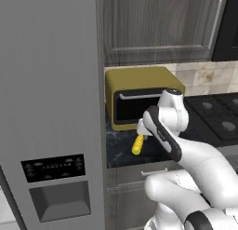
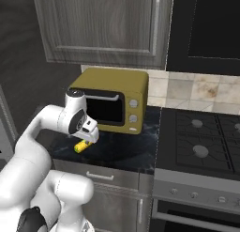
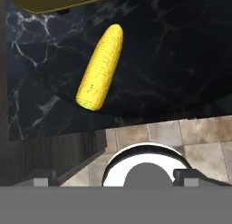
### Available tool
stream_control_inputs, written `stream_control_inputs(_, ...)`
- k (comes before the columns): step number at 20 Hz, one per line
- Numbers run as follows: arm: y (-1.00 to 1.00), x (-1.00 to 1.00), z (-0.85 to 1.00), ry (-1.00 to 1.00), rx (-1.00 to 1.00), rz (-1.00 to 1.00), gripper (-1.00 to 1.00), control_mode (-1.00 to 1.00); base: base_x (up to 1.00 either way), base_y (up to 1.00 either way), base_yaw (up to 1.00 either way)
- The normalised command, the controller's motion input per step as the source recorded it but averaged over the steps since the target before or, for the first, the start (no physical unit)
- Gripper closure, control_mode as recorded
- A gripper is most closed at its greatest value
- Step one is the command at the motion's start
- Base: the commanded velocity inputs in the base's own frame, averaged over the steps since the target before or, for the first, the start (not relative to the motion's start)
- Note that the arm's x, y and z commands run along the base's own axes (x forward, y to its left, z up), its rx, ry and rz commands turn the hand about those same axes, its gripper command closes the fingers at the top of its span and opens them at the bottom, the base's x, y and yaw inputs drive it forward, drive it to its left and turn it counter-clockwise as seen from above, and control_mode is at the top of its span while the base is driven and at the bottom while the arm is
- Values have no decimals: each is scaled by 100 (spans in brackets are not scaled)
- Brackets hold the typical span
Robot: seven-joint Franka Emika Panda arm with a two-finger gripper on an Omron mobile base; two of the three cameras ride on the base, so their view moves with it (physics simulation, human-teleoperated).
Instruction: Place the liquor on the top shelf of the fridge to keep it out of children's reach, and place the corn and bell pepper on lower shelves for easy access.
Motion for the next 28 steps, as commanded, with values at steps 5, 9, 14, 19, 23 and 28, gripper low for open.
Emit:
stream_control_inputs(5, 1, 33, -35, 4, 0, 0, -100, -100, 0, 0, 0)
stream_control_inputs(9, 4, 29, -25, 1, 0, 0, -100, -100, 0, 0, 0)
stream_control_inputs(14, 13, 29, -22, 1, 0, 0, -100, -100, 0, 0, 0)
stream_control_inputs(19, 9, 23, -23, 0, 0, 0, -100, -100, 0, 0, 0)
stream_control_inputs(23, 5, 21, -20, 0, 0, 0, -100, -100, 0, 0, 0)
stream_control_inputs(28, 5, 22, -21, 1, 0, 0, -100, -100, 0, 0, 0)
